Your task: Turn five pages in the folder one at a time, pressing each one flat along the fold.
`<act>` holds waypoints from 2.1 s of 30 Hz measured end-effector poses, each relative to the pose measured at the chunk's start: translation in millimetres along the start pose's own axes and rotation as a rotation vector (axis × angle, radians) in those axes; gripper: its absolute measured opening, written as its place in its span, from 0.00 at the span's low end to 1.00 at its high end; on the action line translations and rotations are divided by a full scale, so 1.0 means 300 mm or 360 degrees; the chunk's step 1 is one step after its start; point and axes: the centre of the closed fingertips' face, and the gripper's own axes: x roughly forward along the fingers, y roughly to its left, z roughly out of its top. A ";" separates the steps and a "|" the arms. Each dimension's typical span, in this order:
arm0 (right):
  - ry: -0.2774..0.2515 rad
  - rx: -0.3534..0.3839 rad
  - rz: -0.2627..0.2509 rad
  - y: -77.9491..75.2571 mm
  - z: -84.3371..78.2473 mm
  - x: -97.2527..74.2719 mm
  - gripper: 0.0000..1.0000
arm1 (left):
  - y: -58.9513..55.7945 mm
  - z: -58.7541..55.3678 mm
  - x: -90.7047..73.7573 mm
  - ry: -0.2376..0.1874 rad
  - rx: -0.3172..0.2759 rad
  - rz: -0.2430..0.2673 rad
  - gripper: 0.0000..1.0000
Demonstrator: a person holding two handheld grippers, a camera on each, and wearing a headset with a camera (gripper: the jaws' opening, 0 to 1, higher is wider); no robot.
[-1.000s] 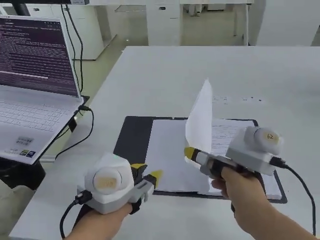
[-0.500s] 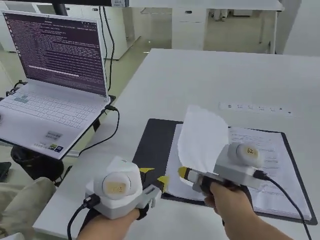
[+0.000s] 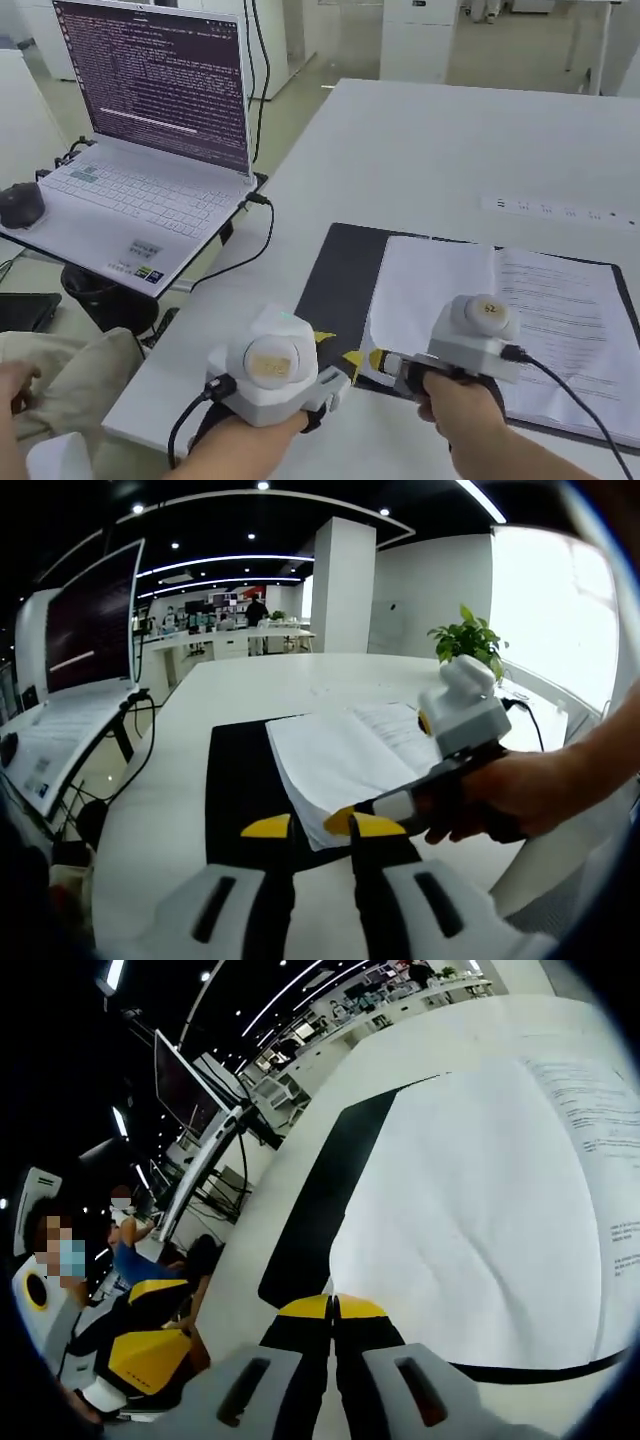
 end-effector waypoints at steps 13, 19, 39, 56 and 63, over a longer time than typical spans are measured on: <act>0.0036 -0.0053 -0.0029 -0.022 -0.036 0.020 0.00 | 0.006 -0.024 0.015 0.0046 0.0005 0.0000 0.20; 0.0035 -0.0054 0.0016 -0.018 -0.061 0.019 0.01 | 0.003 -0.030 0.027 0.0062 0.0005 -0.0003 0.20; -0.0215 0.0106 0.0084 -0.182 0.087 -0.208 0.00 | -0.055 -0.113 0.269 0.0245 0.0125 -0.0054 0.15; -0.0249 0.0555 0.0052 -0.448 0.287 -0.205 0.00 | -0.054 -0.220 0.303 0.0257 0.0179 0.0058 0.13; -0.0273 0.0781 0.0110 -0.481 0.349 -0.173 0.00 | -0.051 -0.216 0.307 0.0214 0.0168 0.0091 0.13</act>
